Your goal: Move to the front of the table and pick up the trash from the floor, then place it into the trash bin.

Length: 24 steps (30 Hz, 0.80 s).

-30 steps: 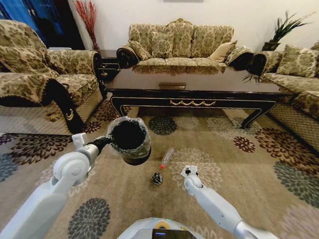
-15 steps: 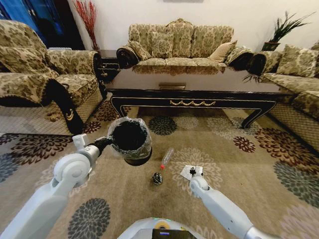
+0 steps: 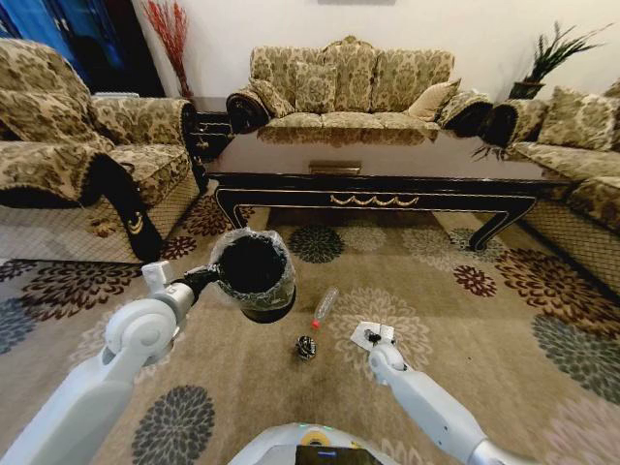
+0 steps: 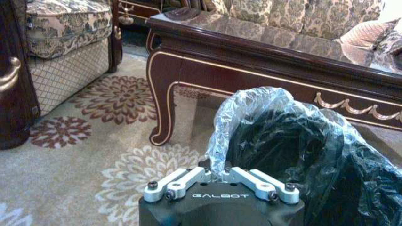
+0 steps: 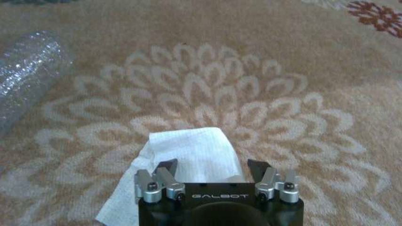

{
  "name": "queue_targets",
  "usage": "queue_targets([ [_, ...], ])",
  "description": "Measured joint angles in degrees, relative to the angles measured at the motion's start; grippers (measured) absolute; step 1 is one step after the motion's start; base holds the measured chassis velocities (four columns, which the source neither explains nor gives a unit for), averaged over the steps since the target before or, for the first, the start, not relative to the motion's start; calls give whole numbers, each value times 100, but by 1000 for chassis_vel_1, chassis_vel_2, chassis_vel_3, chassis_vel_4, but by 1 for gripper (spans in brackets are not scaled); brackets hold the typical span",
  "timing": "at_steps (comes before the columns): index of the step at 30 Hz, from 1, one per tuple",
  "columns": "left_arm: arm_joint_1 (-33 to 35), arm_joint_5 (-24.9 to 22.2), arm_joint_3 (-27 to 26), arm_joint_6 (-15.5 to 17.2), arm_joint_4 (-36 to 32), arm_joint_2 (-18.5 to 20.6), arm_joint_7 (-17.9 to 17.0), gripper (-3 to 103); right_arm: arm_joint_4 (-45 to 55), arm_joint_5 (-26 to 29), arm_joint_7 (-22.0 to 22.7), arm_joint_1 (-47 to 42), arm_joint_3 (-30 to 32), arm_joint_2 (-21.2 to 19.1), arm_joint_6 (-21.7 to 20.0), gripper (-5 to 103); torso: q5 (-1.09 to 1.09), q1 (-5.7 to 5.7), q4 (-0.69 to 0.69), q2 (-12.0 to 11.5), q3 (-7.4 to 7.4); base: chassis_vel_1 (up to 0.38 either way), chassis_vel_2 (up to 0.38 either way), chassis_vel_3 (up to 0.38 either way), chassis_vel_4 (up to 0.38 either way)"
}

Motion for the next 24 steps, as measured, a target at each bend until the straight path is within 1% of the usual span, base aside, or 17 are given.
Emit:
queue_targets([
  [1,0,0,3,0,2,0,0,3,16,-4,0,-1,-7,-10,3,73,0,0,0,0,0,0,0,0,0],
  [2,0,1,4,-1,4,0,0,3,25,-6,0,-2,-10,-17,4,73,0,0,0,0,0,0,0,0,0],
  [4,-7,2,7,-1,15,0,0,3,64,-16,-1,-8,-18,-59,12,65,0,0,0,0,0,0,0,0,0],
  [5,-7,2,7,-1,15,0,0,3,64,-16,-1,-8,-18,-59,12,65,0,0,0,0,0,0,0,0,0],
  [8,-18,8,10,-4,19,6,0,3,91,-31,-11,-25,-21,-85,25,53,0,0,0,0,0,0,0,0,0],
  [10,-19,10,11,-5,19,7,0,3,94,-39,-15,-31,-22,-86,26,53,0,0,0,0,0,0,0,0,0],
  [13,-20,13,14,-9,22,11,1,3,97,-72,-35,-58,-31,-82,30,41,0,0,0,0,0,0,0,0,0],
  [14,-20,13,14,-9,22,11,1,3,97,-72,-35,-58,-31,-82,30,41,0,0,0,0,0,0,0,0,0],
  [15,-20,13,15,-9,22,13,1,3,98,-77,-38,-62,-32,-80,31,37,0,0,0,0,0,0,0,0,0],
  [16,-20,13,15,-10,23,18,1,3,97,-87,-41,-69,-33,-76,34,37,0,0,0,0,0,0,0,0,0],
  [17,-20,14,15,-10,22,22,1,3,98,-98,-47,-81,-35,-74,38,29,0,0,0,0,0,0,0,0,0],
  [19,-20,16,15,-11,25,23,2,3,103,-107,-53,-96,-36,-75,43,29,0,0,0,0,0,0,0,0,0],
  [20,-21,21,16,-12,27,24,2,3,124,-124,-72,-120,-36,-87,63,21,1,0,0,0,0,0,0,0,0],
  [21,-21,24,18,-13,28,23,2,3,147,-147,-95,-140,-35,-103,90,18,1,0,0,0,0,0,0,0,0],
  [22,-21,24,18,-13,28,23,2,3,147,-147,-95,-140,-35,-103,90,18,1,0,0,0,0,0,0,0,0],
  [23,-21,28,19,-14,28,19,2,3,177,-162,-118,-161,-28,-123,117,14,1,0,0,0,0,0,0,0,0],
  [24,-21,30,20,-14,28,17,2,3,206,-169,-135,-174,-20,-143,133,14,1,0,0,0,0,0,0,0,0],
])
